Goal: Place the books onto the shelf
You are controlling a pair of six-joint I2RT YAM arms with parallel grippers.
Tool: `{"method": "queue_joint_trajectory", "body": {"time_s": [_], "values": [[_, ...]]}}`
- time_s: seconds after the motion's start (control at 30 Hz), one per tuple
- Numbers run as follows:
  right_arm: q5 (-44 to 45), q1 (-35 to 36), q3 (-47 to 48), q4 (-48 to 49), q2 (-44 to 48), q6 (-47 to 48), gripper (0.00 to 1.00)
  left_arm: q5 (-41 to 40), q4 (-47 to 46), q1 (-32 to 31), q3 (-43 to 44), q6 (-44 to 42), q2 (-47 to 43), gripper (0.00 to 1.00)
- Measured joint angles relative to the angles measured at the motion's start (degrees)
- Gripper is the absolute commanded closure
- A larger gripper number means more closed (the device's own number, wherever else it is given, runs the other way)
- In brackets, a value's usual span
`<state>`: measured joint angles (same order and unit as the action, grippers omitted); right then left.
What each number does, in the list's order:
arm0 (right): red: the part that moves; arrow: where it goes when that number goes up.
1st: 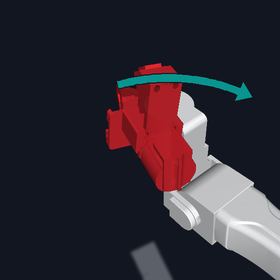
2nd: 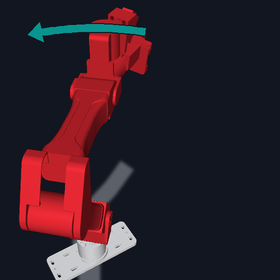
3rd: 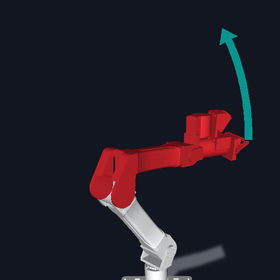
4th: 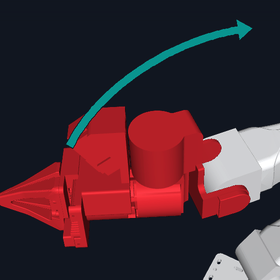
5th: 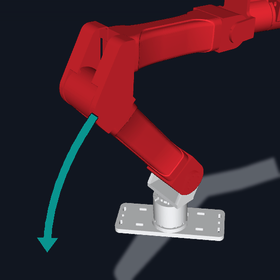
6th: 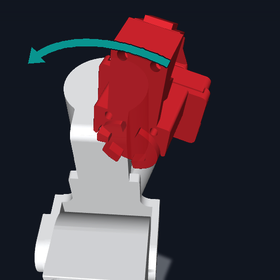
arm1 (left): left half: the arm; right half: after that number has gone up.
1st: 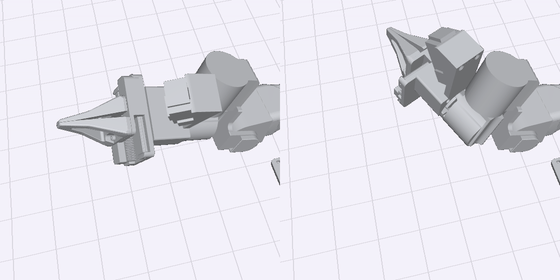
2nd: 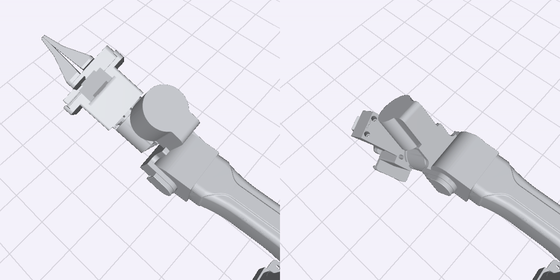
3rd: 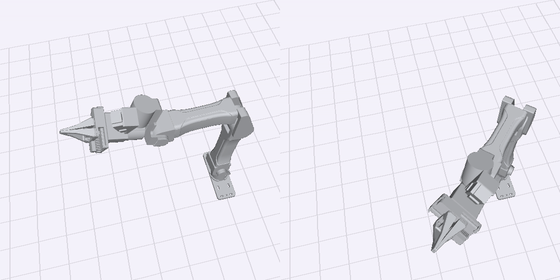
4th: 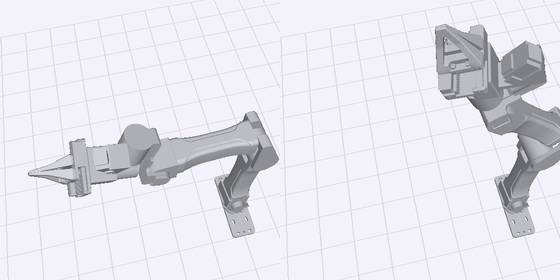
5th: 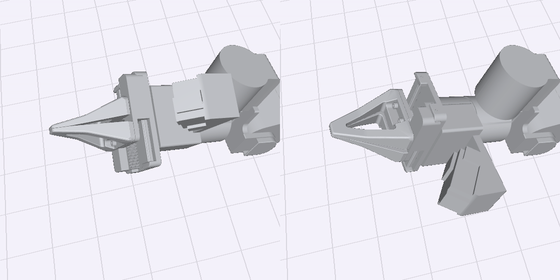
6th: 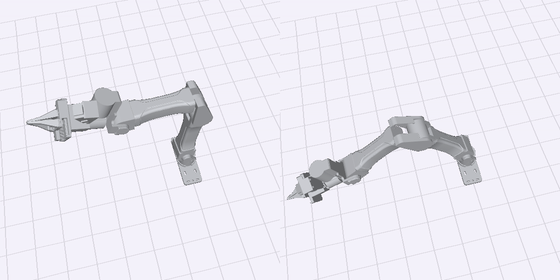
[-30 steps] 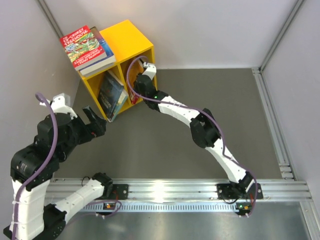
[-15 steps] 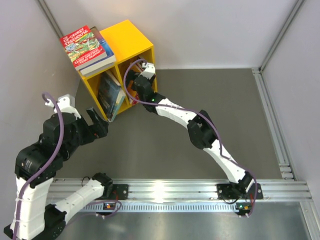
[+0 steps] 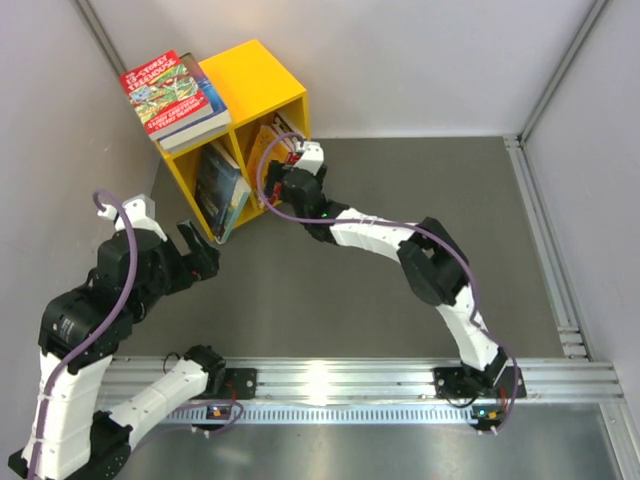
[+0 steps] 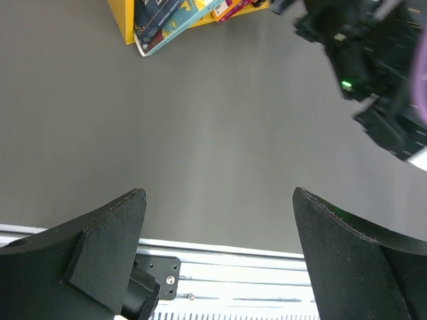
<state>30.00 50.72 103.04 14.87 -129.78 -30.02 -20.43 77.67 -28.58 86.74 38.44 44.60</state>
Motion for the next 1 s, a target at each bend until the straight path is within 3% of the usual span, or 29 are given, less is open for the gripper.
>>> {"method": "queue_joint_trajectory", "body": {"time_s": [0.27, 0.47, 0.73, 1.0], "values": [[2.1, -0.6, -15.1, -0.8, 17.8, 3.2, 0.0, -0.3, -0.8, 0.0, -1.6, -0.7, 0.0, 0.01], [-0.7, -1.4, -22.0, -7.3, 33.4, 6.5, 0.0, -1.3, -5.0, 0.0, -6.0, -1.4, 0.5, 0.01], [-13.9, -1.6, -33.7, -23.0, 55.8, 6.5, 0.0, -3.6, -20.0, 0.0, -14.6, -7.7, 3.8, 0.01], [-19.7, -1.4, -48.9, -33.6, 87.5, 2.3, 0.0, -4.4, -41.1, 0.0, -17.1, -14.3, 16.3, 0.01]]}}
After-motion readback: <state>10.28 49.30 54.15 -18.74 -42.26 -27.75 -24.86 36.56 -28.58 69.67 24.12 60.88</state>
